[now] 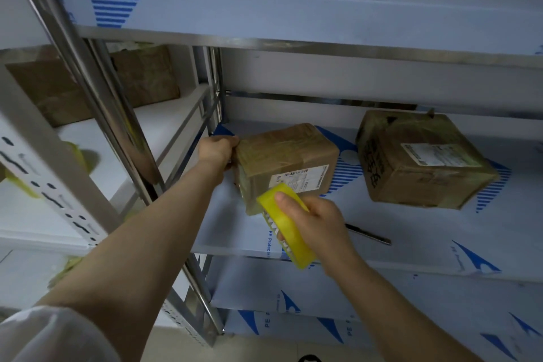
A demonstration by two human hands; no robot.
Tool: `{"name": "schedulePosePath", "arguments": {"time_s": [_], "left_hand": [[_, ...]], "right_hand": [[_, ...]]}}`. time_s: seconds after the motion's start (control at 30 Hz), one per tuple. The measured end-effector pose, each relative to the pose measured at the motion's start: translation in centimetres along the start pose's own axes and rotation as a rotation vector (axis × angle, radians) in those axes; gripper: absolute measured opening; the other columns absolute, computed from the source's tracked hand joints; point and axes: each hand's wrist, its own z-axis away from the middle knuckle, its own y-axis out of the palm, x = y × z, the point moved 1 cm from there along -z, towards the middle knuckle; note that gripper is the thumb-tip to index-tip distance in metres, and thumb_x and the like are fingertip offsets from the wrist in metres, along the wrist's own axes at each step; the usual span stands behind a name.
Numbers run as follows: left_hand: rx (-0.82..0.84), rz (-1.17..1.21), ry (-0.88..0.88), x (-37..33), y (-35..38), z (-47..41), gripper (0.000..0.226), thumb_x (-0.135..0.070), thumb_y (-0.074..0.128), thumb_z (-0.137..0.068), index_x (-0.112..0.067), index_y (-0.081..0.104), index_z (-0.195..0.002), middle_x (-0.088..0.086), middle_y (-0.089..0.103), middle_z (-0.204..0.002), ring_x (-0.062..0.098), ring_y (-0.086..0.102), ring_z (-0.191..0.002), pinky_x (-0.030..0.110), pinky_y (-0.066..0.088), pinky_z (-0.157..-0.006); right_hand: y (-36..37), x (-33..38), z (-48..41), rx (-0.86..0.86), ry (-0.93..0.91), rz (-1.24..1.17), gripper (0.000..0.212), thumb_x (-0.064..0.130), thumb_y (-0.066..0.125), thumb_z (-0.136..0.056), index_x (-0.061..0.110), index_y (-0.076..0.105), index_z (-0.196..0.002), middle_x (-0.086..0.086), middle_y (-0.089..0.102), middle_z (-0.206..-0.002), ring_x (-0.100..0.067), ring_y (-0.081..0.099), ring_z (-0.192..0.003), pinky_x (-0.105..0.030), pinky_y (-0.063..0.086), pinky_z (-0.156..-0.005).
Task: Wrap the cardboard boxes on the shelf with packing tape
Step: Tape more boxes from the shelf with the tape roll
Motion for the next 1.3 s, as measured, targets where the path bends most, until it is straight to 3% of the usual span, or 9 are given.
{"name": "schedulePosePath", "arguments": {"time_s": [0.13, 0.23, 0.33, 0.5, 0.7, 0.8, 0.97, 1.13, 1.3], "left_hand": [[-0.02, -0.339, 0.113, -0.5, -0.1, -0.3, 0.02, -0.021, 0.052, -0.095, -0.007, 0.062, -0.084, 0.013, 0.062, -0.087, 0.034, 0.06, -0.104, 0.045, 0.045, -0.1], [-0.082, -1.033, 0.304, -1.6, 1.8, 0.9, 0.052, -0.038, 0.03, -0.1, -0.003, 0.039, -0.138, 0.021, 0.05, -0.134, 0.036, 0.034, -0.136, 0.052, 0.005, -0.116], [0.026, -1.282, 0.374, -1.9, 4.5, 2.2, 0.09, -0.073, 0.016, -0.088, -0.006, 0.016, -0.15, 0.022, 0.032, -0.149, 0.036, 0.026, -0.139, 0.048, 0.013, -0.114], [-0.002, -1.273, 0.371, -2.0, 3.8, -0.4, 0.061, -0.052, 0.017, -0.1, -0.013, 0.058, -0.121, 0.016, 0.059, -0.123, 0.033, 0.056, -0.112, 0.036, 0.041, -0.085], [-0.006, -1.253, 0.337, -2.9, 3.7, -2.3, 0.057, -0.051, 0.019, -0.1, -0.015, 0.056, -0.126, 0.015, 0.059, -0.119, 0.031, 0.058, -0.108, 0.034, 0.04, -0.079], [0.036, -1.187, 0.244, -3.7, 2.9, -1.8, 0.05, -0.038, 0.019, -0.104, -0.018, 0.024, -0.15, 0.022, 0.053, -0.127, 0.034, 0.057, -0.11, 0.041, 0.046, -0.089], [0.064, -1.325, 0.314, -2.1, 3.6, 2.3, 0.097, -0.082, 0.005, -0.08, -0.018, 0.01, -0.153, 0.016, 0.02, -0.156, 0.033, 0.016, -0.144, 0.054, 0.003, -0.115], [0.073, -1.404, 0.39, -1.2, 4.5, 3.9, 0.096, -0.08, 0.007, -0.081, -0.016, 0.005, -0.153, 0.016, 0.022, -0.155, 0.032, 0.015, -0.145, 0.058, -0.002, -0.114], [0.136, -1.475, 0.537, -0.1, 5.0, 6.3, 0.114, -0.091, 0.014, -0.068, -0.016, -0.003, -0.153, 0.019, 0.0, -0.158, 0.034, 0.0, -0.146, 0.051, -0.004, -0.116]], "right_hand": [[0.7, -1.6, -0.9, 0.007, 0.07, -0.094, 0.029, 0.033, 0.064, -0.089, 0.017, 0.066, -0.065, 0.006, 0.063, -0.051, -0.002, 0.061, -0.046, -0.014, 0.047, -0.048], [0.9, -2.1, -1.8, 0.004, 0.105, -0.093, 0.03, 0.033, 0.065, -0.088, 0.017, 0.064, -0.063, 0.008, 0.06, -0.049, -0.002, 0.06, -0.044, -0.014, 0.046, -0.049], [1.0, -2.4, -2.4, 0.011, 0.115, -0.062, 0.03, 0.035, 0.064, -0.088, 0.016, 0.064, -0.064, 0.007, 0.06, -0.049, -0.004, 0.06, -0.046, -0.018, 0.046, -0.054], [0.8, -3.0, -3.2, 0.038, 0.113, -0.029, 0.032, 0.036, 0.063, -0.087, 0.018, 0.068, -0.061, 0.001, 0.064, -0.052, -0.013, 0.063, -0.052, -0.03, 0.054, -0.066], [0.4, -3.3, -3.9, 0.043, 0.127, -0.124, 0.025, 0.03, 0.063, -0.089, 0.019, 0.066, -0.067, 0.006, 0.063, -0.054, -0.001, 0.06, -0.045, -0.015, 0.049, -0.051], [0.2, -3.4, -4.3, 0.029, 0.161, -0.153, 0.025, 0.034, 0.065, -0.087, 0.018, 0.067, -0.068, 0.003, 0.068, -0.061, -0.01, 0.066, -0.058, -0.023, 0.056, -0.06], [0.2, -3.5, -5.0, 0.01, 0.179, -0.187, 0.015, 0.036, 0.07, -0.081, 0.022, 0.071, -0.077, -0.001, 0.072, -0.082, -0.024, 0.069, -0.083, -0.043, 0.057, -0.084], [0.2, -3.7, -5.3, 0.014, 0.215, -0.219, 0.008, 0.033, 0.07, -0.082, 0.025, 0.071, -0.084, -0.001, 0.072, -0.092, -0.025, 0.068, -0.091, -0.046, 0.054, -0.09], [0.2, -3.6, -5.3, 0.026, 0.222, -0.144, 0.033, 0.047, 0.07, -0.07, 0.015, 0.072, -0.079, -0.007, 0.073, -0.086, -0.028, 0.069, -0.087, -0.048, 0.054, -0.088]]}}
